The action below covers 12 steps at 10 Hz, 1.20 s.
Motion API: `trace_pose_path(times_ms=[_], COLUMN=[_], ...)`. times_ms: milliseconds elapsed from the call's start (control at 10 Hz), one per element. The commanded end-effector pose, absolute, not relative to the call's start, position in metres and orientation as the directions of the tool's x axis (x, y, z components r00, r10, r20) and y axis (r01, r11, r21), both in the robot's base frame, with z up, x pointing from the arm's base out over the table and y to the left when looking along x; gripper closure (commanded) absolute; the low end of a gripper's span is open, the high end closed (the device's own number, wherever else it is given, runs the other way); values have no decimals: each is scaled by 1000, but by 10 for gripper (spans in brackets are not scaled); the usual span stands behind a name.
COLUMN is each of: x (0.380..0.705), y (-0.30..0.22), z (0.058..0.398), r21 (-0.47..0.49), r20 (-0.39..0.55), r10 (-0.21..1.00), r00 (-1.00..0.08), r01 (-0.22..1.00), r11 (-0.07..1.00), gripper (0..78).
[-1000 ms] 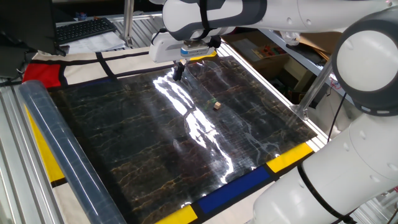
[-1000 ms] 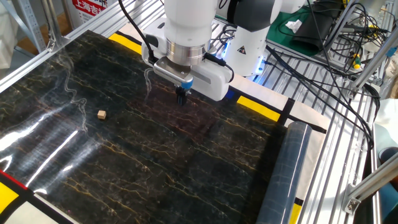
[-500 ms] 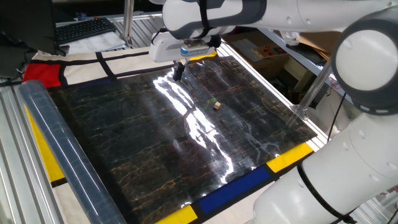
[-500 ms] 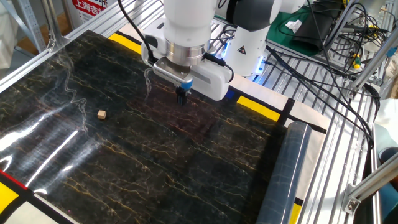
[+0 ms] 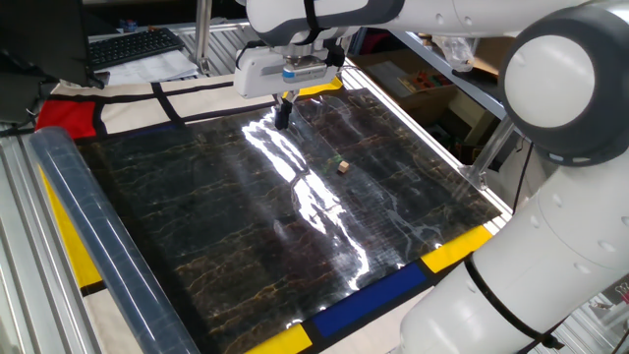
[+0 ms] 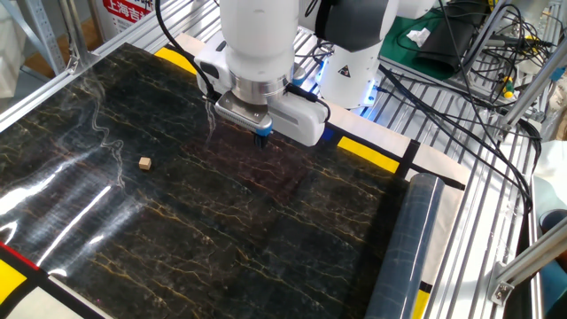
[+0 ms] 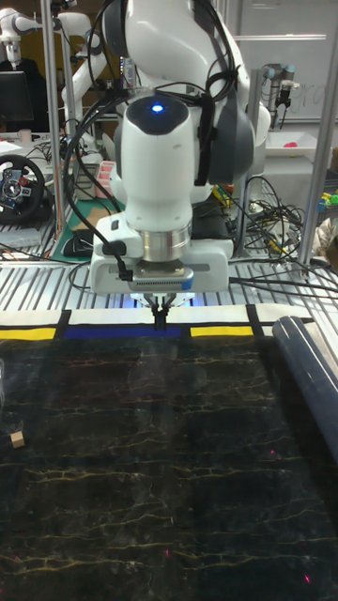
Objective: Hold a small block with the gripper and sweep it from left to right on the table
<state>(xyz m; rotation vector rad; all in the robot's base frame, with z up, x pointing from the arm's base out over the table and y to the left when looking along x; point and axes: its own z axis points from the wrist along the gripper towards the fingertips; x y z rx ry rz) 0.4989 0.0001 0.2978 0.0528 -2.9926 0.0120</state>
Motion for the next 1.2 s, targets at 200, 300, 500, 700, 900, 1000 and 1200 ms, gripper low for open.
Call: trace_pose_path(times_ms=[200, 300, 500, 700, 900, 1000, 1200], x=[500, 500, 500, 500, 500, 500, 500], y=[0, 0, 0, 0, 0, 0, 0], z=[299, 299, 299, 299, 299, 299, 299], r21=[9, 9, 7, 9, 10, 11, 12], r20=[140, 139, 138, 138, 138, 138, 138], r10=[-44, -43, -42, -49, -51, -52, -52], r00=[-989, -989, -989, -989, -989, -989, -989], r01=[-43, -42, -41, -48, -50, -51, -51], r11=[999, 999, 999, 999, 999, 999, 999], gripper=[776, 776, 776, 776, 776, 776, 776])
